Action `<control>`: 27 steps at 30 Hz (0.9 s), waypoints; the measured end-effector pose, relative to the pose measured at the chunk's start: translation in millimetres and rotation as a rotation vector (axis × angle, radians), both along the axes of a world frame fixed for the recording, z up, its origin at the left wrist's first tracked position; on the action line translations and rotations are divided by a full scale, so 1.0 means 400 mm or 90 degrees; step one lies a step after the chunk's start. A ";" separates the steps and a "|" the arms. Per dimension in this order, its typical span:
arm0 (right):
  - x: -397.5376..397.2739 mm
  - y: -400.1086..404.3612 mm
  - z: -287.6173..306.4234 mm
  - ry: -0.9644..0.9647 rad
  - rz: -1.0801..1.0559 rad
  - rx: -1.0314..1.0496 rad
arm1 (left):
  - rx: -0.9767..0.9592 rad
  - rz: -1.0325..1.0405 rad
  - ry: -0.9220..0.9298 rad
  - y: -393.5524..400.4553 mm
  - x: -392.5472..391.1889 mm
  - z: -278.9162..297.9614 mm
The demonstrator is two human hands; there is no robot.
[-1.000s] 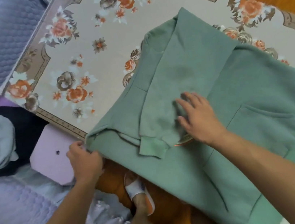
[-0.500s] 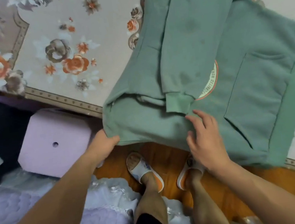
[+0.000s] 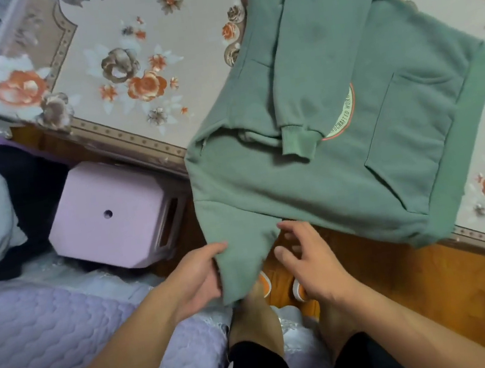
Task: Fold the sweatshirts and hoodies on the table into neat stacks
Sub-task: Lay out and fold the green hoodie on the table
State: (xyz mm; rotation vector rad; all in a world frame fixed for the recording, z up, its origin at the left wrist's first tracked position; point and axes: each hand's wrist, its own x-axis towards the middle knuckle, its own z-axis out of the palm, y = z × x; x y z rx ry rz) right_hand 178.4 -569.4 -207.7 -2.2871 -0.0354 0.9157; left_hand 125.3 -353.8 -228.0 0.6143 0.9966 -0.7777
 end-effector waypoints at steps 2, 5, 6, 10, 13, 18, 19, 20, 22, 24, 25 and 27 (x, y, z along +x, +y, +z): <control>-0.040 0.014 0.044 0.019 0.010 0.058 | -0.069 0.011 -0.024 -0.003 0.018 0.056; -0.090 0.037 0.093 0.004 0.047 0.074 | -0.107 0.015 -0.065 -0.042 0.085 0.120; -0.101 0.051 0.100 -0.025 0.036 0.061 | -0.105 0.019 -0.071 -0.060 0.110 0.139; -0.054 0.081 0.126 -0.151 -0.178 -0.041 | -0.087 0.046 -0.078 -0.123 0.207 0.205; 0.042 0.030 0.128 -0.126 -0.389 -0.140 | -0.086 0.164 -0.096 -0.128 0.270 0.235; 0.200 -0.126 0.134 -0.172 -0.251 -0.342 | -0.024 0.307 -0.081 -0.141 0.336 0.229; 0.237 -0.157 0.150 -0.158 -0.194 -0.379 | -0.008 0.312 -0.083 -0.149 0.347 0.230; 0.276 -0.189 0.168 -0.146 -0.136 -0.422 | 0.009 0.323 -0.088 -0.154 0.361 0.232; 0.356 -0.252 0.218 -0.166 -0.038 -0.504 | 0.052 0.356 -0.084 -0.152 0.395 0.236; 0.446 -0.299 0.281 -0.194 0.001 -0.538 | 0.101 0.376 -0.068 -0.137 0.433 0.229; 0.500 -0.310 0.309 -0.218 0.003 -0.537 | 0.126 0.361 -0.068 -0.132 0.453 0.224; 0.631 -0.304 0.342 -0.317 0.027 -0.534 | 0.187 0.285 -0.084 -0.139 0.494 0.206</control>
